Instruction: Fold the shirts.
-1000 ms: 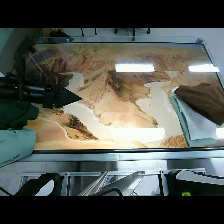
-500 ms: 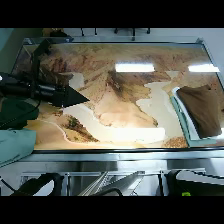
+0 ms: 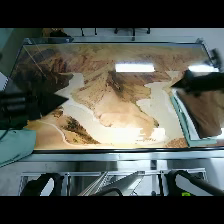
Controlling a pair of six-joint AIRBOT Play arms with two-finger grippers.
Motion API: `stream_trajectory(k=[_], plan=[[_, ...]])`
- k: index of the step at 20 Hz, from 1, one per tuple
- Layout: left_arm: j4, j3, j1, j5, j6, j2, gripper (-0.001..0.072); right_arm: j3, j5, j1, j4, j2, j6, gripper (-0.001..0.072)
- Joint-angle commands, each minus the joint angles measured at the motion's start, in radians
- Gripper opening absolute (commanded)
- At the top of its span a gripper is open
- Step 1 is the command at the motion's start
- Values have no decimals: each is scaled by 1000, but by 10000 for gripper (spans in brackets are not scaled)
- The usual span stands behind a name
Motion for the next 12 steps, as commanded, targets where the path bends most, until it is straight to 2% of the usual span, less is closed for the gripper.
stream_trajectory(k=[1,3,5,8,12], plan=[[38,-297,24,14,-20,227,19,-369,-194,314,-32,176,-42,18],[38,-430,24,20,-37,317,20,-467,-248,375,-32,212,-33,18],[39,-496,25,26,-46,378,20,-474,-248,381,-21,214,-34,18],[39,-533,25,51,-50,435,20,-474,-228,381,-7,214,-32,19],[38,-544,24,49,-101,454,20,-474,-225,381,-6,214,-32,19]])
